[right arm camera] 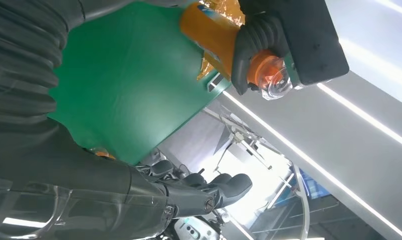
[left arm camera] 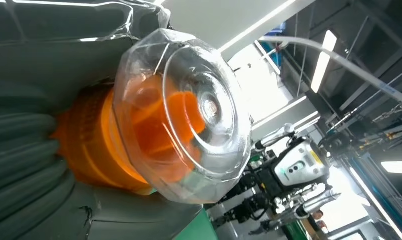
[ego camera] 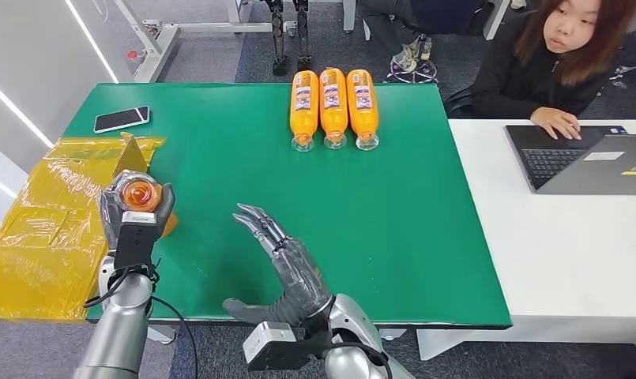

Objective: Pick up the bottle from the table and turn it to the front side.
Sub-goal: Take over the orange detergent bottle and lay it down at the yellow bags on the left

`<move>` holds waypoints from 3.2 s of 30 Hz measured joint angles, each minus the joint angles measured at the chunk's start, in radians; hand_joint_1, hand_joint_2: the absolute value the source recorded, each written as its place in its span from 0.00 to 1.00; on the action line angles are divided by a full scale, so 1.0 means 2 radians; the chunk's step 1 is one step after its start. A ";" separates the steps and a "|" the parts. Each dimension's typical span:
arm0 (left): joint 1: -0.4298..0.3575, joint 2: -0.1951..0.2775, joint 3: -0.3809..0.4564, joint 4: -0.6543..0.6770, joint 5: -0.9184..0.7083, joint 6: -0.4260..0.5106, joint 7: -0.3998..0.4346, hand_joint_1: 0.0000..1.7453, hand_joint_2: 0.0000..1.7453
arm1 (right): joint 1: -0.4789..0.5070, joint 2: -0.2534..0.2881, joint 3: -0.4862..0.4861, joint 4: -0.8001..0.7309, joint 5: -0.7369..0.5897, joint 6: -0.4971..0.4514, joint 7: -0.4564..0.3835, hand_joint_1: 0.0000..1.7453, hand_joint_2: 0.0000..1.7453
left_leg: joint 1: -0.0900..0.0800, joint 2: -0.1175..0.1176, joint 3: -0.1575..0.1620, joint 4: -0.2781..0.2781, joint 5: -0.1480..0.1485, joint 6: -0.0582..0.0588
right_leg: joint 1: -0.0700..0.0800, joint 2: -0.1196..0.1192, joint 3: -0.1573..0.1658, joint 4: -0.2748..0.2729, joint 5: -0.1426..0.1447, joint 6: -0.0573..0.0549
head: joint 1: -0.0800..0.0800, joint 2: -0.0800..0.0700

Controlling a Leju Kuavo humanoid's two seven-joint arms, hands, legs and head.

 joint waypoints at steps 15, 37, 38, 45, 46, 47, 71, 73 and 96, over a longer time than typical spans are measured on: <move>-0.055 0.030 -0.071 0.097 -0.287 0.132 0.096 1.00 1.00 | -0.002 0.001 0.001 0.015 -0.014 -0.004 0.000 0.00 1.00 | 0.000 0.000 0.000 0.000 0.000 0.000 | 0.000 0.000 0.000 0.000 0.000 0.000 | 0.000 0.000; -0.101 0.073 -0.131 0.283 -0.399 0.086 0.213 1.00 1.00 | 0.006 -0.006 0.007 0.013 -0.034 -0.004 0.005 0.00 1.00 | 0.000 0.002 0.000 0.000 0.000 0.000 | 0.000 0.002 0.000 0.000 0.000 0.000 | 0.000 0.000; -0.101 0.076 -0.131 0.285 -0.399 0.086 0.214 1.00 1.00 | 0.005 -0.007 0.008 0.013 -0.036 -0.003 0.005 0.00 1.00 | 0.000 0.002 0.000 0.000 0.000 0.000 | 0.000 0.002 0.000 0.000 0.000 0.000 | 0.000 0.000; -0.098 0.086 -0.131 0.294 -0.413 0.081 0.230 0.44 1.00 | -0.012 -0.007 0.012 0.016 -0.051 0.004 0.000 0.00 1.00 | 0.000 0.002 0.000 0.000 0.000 0.000 | 0.000 0.002 0.000 0.001 0.000 -0.001 | 0.000 0.000; -0.098 0.087 -0.131 0.294 -0.416 0.080 0.233 0.44 1.00 | -0.015 -0.007 0.012 0.017 -0.053 0.005 0.000 0.00 1.00 | 0.000 0.002 0.000 0.000 0.000 0.000 | 0.000 0.002 0.000 0.001 0.000 -0.001 | 0.000 0.000; -0.097 0.087 -0.131 0.295 -0.419 0.079 0.236 0.44 1.00 | -0.017 -0.007 0.012 0.017 -0.053 0.005 0.000 0.00 1.00 | 0.000 0.002 0.000 0.000 0.000 0.000 | 0.000 0.002 0.000 0.001 0.000 -0.001 | 0.000 0.000; -0.094 0.088 -0.131 0.303 -0.433 0.070 0.249 0.00 1.00 | -0.025 -0.007 0.013 0.021 -0.058 0.005 0.002 0.00 1.00 | 0.000 0.001 0.000 0.000 0.000 0.000 | 0.000 0.001 -0.001 0.001 0.000 -0.001 | 0.000 0.000; -0.094 0.088 -0.131 0.303 -0.435 0.069 0.251 0.00 1.00 | -0.025 -0.007 0.013 0.021 -0.059 0.005 0.003 0.00 1.00 | 0.000 0.001 0.000 0.000 0.000 0.000 | 0.000 0.001 -0.001 0.001 0.000 -0.001 | 0.000 0.000; -0.100 0.085 -0.111 0.284 -0.357 0.120 0.102 0.00 1.00 | 0.000 -0.022 0.012 0.025 -0.055 -0.055 -0.009 0.00 1.00 | 0.000 0.002 0.000 0.000 0.000 0.000 | 0.000 0.002 -0.001 0.000 0.000 -0.001 | 0.000 0.000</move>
